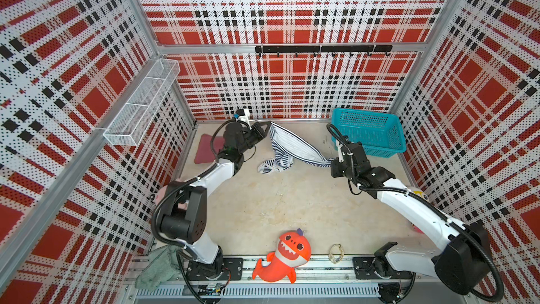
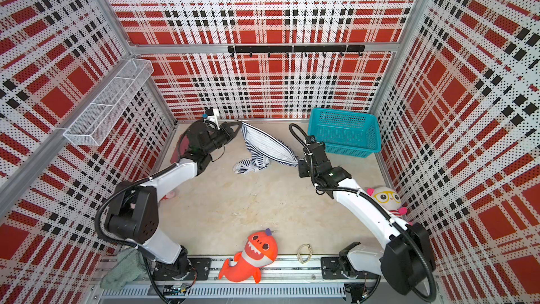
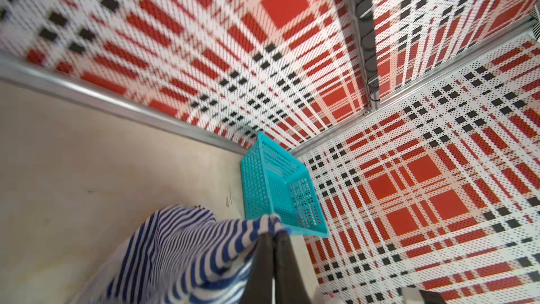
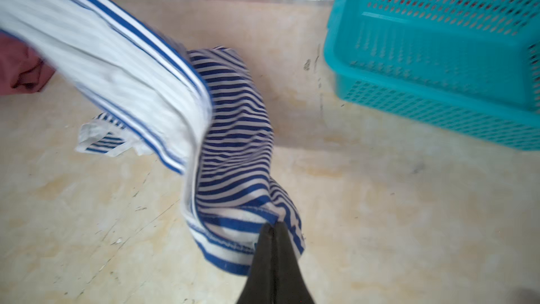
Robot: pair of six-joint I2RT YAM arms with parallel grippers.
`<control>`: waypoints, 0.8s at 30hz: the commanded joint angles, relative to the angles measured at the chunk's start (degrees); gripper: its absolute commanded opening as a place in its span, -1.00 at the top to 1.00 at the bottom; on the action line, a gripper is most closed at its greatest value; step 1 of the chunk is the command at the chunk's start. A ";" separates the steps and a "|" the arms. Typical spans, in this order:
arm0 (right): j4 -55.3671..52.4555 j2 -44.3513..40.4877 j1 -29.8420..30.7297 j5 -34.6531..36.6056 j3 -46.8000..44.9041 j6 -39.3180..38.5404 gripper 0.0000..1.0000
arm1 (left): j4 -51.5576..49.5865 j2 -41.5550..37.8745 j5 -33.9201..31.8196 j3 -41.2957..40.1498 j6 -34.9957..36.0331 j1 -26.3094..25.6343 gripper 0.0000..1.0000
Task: Fold and stack tank tops
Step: Smooth out the tank top at the center of the table.
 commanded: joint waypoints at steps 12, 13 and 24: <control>-3.74 -10.05 -1.89 -2.81 5.96 -6.12 1.00 | -23.30 -14.56 1.97 2.45 14.21 7.62 1.00; -2.64 -9.08 -1.97 -4.52 6.06 -6.18 1.00 | -23.41 -13.67 2.27 2.97 14.21 7.47 1.00; 7.06 11.55 -4.86 -8.79 28.18 -15.21 1.00 | -26.49 8.30 5.63 35.70 13.05 8.03 1.00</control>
